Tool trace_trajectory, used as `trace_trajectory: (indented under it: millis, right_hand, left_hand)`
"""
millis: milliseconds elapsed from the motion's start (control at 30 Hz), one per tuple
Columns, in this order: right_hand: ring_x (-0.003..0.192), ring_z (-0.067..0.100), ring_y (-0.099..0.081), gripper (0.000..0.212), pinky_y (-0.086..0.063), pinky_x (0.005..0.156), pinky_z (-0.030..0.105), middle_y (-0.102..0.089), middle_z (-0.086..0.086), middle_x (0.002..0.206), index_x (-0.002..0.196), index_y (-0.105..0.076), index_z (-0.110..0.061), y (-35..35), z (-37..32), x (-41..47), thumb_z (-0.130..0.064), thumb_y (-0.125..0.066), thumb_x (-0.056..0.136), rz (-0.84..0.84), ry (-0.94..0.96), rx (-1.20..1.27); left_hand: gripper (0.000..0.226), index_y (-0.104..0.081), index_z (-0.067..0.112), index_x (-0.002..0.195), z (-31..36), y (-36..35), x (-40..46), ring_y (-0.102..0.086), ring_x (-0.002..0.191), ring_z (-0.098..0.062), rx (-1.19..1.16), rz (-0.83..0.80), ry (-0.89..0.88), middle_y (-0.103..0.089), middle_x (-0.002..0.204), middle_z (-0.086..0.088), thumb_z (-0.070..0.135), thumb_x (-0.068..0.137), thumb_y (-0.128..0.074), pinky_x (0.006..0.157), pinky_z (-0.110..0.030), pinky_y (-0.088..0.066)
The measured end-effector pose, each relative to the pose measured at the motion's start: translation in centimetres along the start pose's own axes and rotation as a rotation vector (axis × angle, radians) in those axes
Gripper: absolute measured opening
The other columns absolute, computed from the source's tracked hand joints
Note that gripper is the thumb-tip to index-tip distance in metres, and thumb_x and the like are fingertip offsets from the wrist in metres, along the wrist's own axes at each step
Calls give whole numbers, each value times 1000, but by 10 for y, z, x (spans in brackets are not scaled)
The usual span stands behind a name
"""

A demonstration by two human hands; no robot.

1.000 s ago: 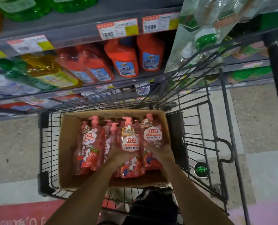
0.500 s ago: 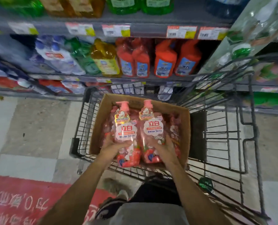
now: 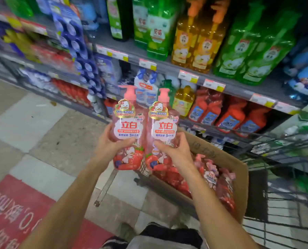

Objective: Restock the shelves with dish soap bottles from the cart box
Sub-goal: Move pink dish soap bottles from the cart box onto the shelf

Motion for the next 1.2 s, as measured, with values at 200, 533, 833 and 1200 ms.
trace_trajectory:
  millis: [200, 533, 833, 1200]
  right_hand:
    - [100, 7, -67, 58, -50, 69, 13, -72, -7, 107, 107, -52, -22, -100, -81, 5, -22, -93, 65, -95, 156, -8]
    - [92, 2, -71, 56, -57, 69, 21, -75, -6, 97, 106, -48, -14, -245, -180, 44, -4, -89, 68, -258, 333, 42]
    - [99, 13, -71, 62, -56, 90, 39, -75, -2, 101, 109, -54, -6, -385, -297, 132, -6, -93, 60, -340, 541, 56]
    - [103, 18, -70, 71, -54, 94, 54, -75, -1, 105, 104, -56, -23, -537, -443, 201, -39, -97, 48, -436, 653, 99]
  left_hand:
    - [48, -59, 24, 106, 75, 106, -11, -72, 78, -4, 44, 168, -200, -76, 85, 14, 4, 70, -83, 61, -16, -55]
    - [93, -45, 25, 126, 167, 254, 17, -69, 100, -5, 148, 377, -381, -65, 122, 5, 33, 47, -94, 75, -22, -58]
    - [74, -46, 11, 114, 248, 378, 104, -72, 81, -5, 109, 519, -438, -70, 107, -5, 5, 57, -92, 64, -19, -56]
    - [71, -49, 18, 111, 372, 509, 185, -74, 86, -11, 9, 589, -594, -73, 102, 1, 16, 51, -86, 64, -22, -57]
Point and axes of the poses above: each hand's wrist, its own x-axis towards the middle knuckle, its own y-axis out of the back of the hand, z = x × y, the point moved 8 cm from there along x, towards the middle knuckle
